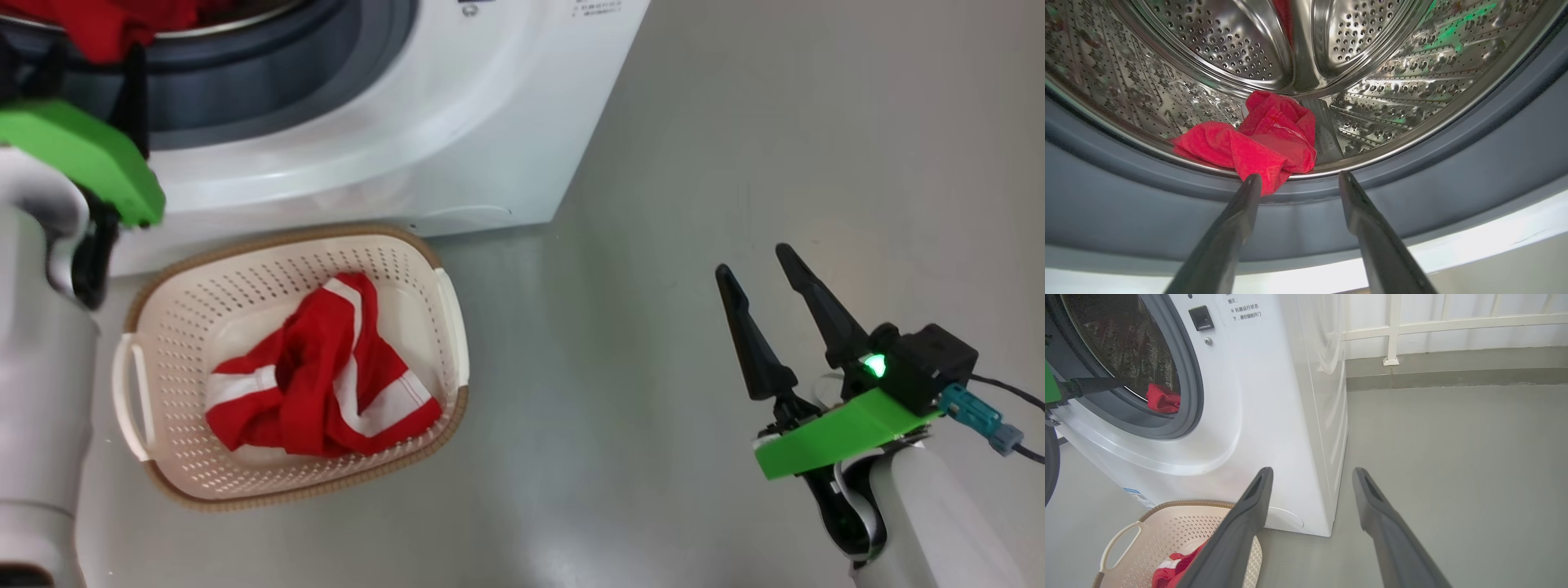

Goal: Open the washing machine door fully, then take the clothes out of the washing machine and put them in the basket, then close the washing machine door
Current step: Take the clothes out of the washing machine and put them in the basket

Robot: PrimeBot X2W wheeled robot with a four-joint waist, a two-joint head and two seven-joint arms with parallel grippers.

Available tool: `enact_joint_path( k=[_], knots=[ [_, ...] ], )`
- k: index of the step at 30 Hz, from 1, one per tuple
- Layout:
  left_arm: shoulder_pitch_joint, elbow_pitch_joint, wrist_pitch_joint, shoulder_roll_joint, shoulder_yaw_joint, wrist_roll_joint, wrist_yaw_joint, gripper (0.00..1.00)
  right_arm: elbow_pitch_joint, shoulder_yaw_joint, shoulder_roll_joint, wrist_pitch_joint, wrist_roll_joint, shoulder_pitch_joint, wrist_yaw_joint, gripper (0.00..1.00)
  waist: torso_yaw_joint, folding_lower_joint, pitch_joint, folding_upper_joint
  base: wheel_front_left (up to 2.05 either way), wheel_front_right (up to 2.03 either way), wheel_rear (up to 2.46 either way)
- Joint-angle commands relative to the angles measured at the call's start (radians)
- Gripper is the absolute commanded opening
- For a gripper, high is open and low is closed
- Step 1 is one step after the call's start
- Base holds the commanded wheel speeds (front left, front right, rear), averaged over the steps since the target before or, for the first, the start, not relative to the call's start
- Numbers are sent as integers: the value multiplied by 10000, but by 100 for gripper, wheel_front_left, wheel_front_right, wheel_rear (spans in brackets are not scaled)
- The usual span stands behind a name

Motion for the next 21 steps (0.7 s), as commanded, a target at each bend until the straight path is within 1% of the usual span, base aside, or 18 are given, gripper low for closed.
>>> enact_joint_path(
  k=[1, 12, 21],
  knots=[
    [-575, 176, 148, 535, 73, 185, 128, 100, -235, 252, 49, -49, -132, -106, 16, 100, -234, 0, 409, 0, 0, 0, 0],
    [-2517, 2345, 839, 797, -260, 570, 559, 100, -212, 529, 259, -49, -161, -586, 16, 100, -570, 0, 1017, 0, 0, 0, 0],
    [-3562, 3435, 853, 1155, -495, 787, 826, 100, -218, 746, 359, -49, -151, -824, 16, 100, -871, 0, 1300, 0, 0, 0, 0]
  ],
)
